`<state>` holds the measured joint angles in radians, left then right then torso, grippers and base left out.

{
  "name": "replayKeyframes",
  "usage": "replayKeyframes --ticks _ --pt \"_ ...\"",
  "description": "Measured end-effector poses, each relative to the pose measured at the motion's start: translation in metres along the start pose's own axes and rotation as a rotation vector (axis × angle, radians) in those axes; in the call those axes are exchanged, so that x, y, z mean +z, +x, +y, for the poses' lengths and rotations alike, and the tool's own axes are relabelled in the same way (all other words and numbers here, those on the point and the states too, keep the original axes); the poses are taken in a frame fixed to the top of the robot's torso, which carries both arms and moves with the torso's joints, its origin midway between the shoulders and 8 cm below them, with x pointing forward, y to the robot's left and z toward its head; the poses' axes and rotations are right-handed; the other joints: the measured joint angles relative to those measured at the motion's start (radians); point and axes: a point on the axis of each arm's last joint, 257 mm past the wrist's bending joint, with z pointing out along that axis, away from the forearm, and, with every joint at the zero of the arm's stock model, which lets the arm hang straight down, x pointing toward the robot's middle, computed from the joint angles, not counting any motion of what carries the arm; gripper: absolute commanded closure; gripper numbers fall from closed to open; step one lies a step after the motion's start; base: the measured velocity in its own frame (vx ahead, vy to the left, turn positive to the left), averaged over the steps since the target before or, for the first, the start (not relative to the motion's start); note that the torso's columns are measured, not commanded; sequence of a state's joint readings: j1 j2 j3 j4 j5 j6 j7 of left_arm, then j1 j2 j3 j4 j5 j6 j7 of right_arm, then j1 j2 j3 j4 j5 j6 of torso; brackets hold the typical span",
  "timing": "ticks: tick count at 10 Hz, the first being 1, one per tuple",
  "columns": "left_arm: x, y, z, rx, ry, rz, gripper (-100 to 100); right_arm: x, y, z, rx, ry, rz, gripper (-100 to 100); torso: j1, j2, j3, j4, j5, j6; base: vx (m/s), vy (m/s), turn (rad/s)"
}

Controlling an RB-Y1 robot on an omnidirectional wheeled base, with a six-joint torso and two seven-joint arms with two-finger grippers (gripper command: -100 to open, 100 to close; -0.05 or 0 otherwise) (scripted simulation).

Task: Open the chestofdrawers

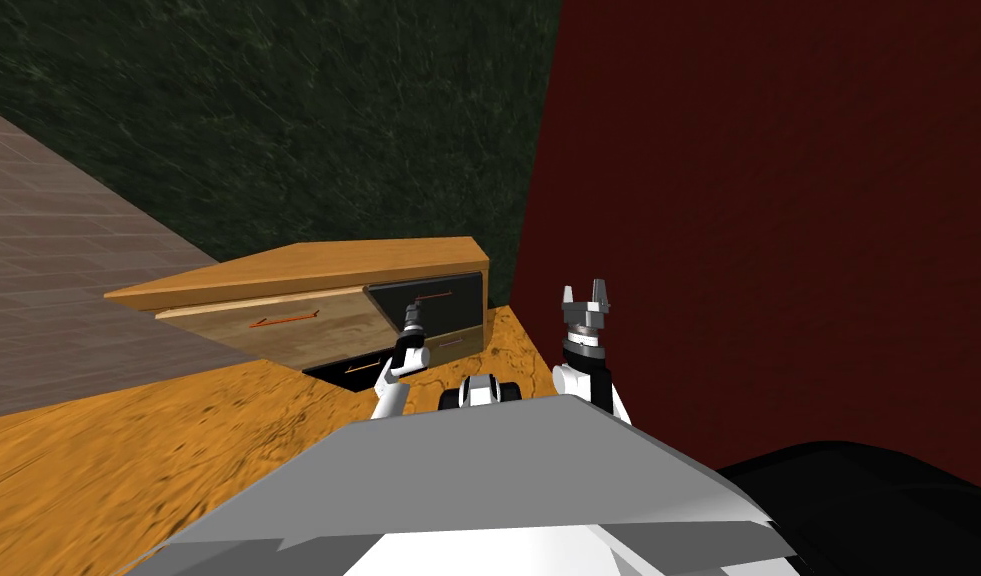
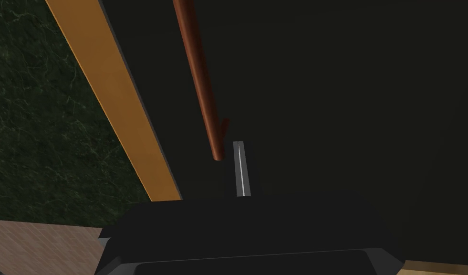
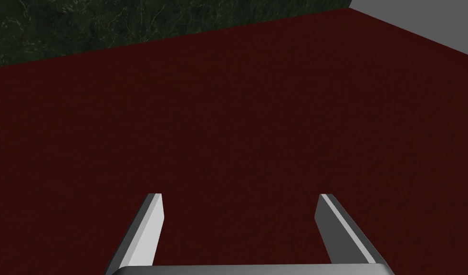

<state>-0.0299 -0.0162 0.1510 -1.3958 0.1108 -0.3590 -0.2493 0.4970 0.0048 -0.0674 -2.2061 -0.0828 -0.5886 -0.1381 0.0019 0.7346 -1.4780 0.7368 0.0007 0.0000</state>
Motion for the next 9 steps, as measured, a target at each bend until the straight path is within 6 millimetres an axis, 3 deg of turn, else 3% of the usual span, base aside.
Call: replayKeyframes --ticks 9 --pt "-0.065 -0.005 -0.012 -0.015 -0.003 0.025 100 0.000 0.000 0.000 0.000 0.000 0.000 0 -0.002 0.003 0.002 0.001 -0.001 0.000 0.071 -0.010 0.032"
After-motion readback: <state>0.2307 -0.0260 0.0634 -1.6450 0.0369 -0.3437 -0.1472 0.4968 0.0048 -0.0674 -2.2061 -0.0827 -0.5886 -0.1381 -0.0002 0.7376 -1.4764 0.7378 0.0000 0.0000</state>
